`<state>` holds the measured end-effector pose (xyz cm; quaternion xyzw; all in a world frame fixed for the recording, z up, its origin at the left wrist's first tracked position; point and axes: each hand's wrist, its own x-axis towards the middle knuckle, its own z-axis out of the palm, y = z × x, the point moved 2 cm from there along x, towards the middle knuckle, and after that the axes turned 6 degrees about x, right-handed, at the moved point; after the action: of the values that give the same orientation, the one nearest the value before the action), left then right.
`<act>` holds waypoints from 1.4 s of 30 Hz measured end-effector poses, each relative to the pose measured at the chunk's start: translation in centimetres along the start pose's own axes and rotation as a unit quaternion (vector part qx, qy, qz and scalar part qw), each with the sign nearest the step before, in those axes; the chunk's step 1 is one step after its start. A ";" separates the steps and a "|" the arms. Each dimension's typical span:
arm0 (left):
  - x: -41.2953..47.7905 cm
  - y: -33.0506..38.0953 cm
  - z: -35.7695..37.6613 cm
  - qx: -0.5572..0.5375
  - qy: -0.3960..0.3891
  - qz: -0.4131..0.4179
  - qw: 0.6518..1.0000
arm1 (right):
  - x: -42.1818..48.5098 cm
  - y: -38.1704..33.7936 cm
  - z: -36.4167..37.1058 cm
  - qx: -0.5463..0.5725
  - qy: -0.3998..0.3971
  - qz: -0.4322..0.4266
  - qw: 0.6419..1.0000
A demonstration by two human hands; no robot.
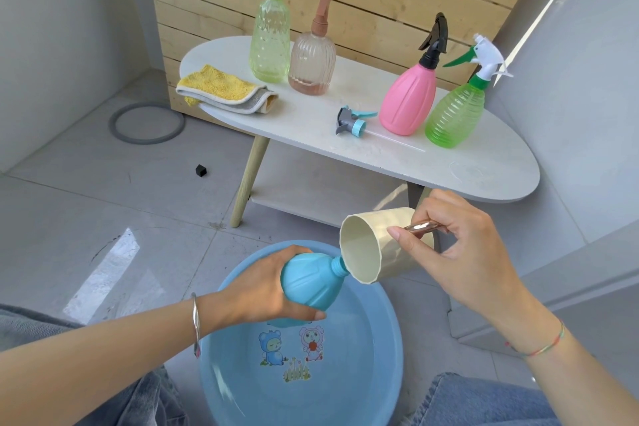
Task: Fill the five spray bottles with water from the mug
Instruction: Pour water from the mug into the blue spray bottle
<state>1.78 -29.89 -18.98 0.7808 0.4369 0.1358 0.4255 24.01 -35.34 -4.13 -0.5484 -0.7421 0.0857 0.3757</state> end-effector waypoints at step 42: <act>-0.2 -0.5 0.6 -0.068 -0.008 -0.031 0.997 | -0.3 -1.9 0.7 -0.131 0.000 -0.200 0.971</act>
<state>1.69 -30.26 -19.70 0.7375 0.4470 0.1461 0.4848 22.22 -36.16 -3.74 -0.4332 -0.8415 -0.0889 0.3103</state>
